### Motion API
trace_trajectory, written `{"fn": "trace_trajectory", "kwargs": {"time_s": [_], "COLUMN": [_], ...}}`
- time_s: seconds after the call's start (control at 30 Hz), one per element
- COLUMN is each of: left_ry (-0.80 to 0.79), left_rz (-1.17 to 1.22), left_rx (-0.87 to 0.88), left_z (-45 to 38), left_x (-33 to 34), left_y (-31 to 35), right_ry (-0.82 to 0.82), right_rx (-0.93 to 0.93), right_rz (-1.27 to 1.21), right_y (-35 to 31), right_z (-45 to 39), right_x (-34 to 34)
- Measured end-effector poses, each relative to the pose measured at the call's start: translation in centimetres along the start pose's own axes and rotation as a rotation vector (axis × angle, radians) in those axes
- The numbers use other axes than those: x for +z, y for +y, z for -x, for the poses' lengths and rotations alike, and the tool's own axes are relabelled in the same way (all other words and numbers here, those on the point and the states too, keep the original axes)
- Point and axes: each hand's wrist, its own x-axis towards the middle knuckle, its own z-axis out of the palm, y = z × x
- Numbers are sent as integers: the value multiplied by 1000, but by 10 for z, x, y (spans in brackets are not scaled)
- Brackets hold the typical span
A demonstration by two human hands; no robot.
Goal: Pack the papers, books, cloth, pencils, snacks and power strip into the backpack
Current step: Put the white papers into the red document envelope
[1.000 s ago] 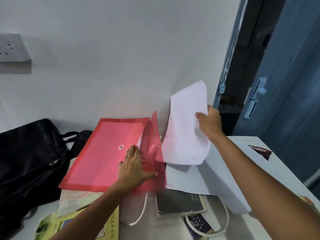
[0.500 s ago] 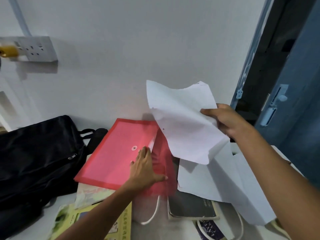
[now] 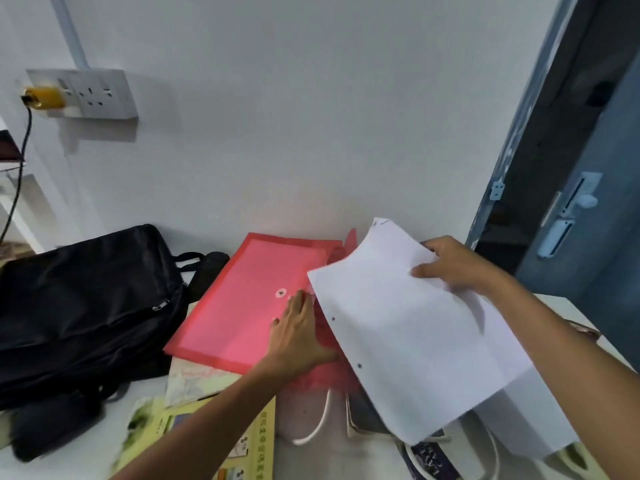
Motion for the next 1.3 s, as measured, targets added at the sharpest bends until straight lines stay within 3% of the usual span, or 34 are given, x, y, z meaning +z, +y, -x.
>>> {"fn": "trace_trajectory", "kwargs": {"time_s": [0.1,0.2,0.6,0.73,0.93,1.1,1.3], "left_ry": [-4,4,15,13,-15,-191,-448], "left_rz": [-43,-62,-69,-70,-29,75,18], "left_rx": [6,8,15,17,66,173,96], "left_z": [1,3,4,7,9,10,6], "left_x": [-1,-2,-1,-7,-14,-32,-57], "left_y": [1,3,-2,2,-1,-16,-34], "right_ry": [-58,-80,-83,-27,187,277,377], "right_rx": [27,38,51,82,107,94,77], "right_rz": [217,275,-123,-83,-90,-140,-28], "right_y": [-10,-18,-21,-13,-6,-2,2], "right_z": [-1,-1,-19,-28,-43,-47,-46], "right_x": [-7,-9,3,18,44,51,62]}}
